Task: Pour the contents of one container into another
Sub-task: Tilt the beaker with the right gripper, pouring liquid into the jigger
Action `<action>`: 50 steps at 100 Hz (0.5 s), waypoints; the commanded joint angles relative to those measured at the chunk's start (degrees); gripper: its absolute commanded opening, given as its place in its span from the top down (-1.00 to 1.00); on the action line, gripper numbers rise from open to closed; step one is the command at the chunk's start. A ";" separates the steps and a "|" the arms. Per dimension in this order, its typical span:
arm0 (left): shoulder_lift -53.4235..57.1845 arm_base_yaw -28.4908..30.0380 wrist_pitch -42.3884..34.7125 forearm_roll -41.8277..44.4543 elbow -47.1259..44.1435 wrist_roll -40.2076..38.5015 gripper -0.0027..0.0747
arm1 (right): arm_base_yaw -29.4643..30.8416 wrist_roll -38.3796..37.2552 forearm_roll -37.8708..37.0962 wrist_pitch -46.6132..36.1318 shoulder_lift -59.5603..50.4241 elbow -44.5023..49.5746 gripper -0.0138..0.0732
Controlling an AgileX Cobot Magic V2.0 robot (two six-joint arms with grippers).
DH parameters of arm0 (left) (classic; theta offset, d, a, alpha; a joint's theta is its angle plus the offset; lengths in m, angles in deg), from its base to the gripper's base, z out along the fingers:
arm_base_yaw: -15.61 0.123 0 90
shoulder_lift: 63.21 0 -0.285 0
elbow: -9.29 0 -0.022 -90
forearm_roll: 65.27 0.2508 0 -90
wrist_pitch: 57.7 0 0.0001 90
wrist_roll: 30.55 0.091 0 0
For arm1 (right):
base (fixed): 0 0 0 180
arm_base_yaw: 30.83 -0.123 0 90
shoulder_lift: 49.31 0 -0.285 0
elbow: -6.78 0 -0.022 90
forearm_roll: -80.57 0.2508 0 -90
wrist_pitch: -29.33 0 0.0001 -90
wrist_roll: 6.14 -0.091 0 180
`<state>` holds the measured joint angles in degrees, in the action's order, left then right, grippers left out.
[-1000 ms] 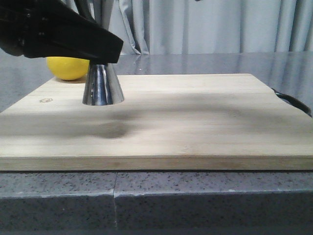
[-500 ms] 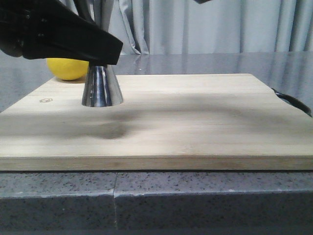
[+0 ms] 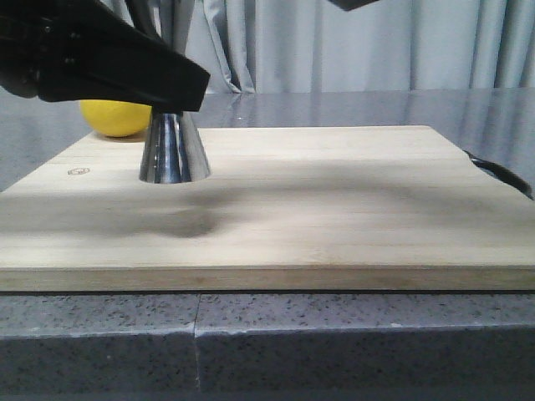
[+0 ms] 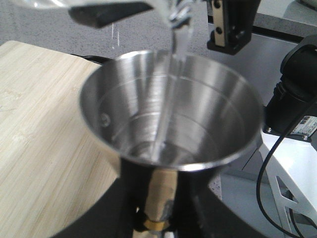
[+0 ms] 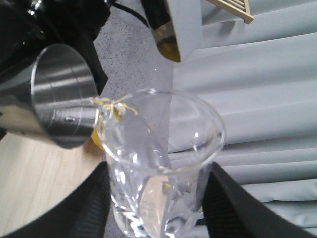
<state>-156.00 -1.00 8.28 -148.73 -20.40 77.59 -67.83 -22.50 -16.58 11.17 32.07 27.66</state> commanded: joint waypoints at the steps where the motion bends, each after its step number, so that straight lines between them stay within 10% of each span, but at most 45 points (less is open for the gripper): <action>1: 1.63 -0.50 2.96 -3.96 1.76 -0.51 0.98 | -0.06 0.11 0.93 0.27 -2.20 -2.32 0.16; 50: 1.63 -0.50 2.96 -3.84 1.76 -0.51 0.98 | -0.06 0.51 -0.49 0.49 -2.20 -2.40 0.16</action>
<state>-156.00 -1.00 8.28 -148.56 -20.40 77.59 -67.83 -22.39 -17.71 11.17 32.07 27.48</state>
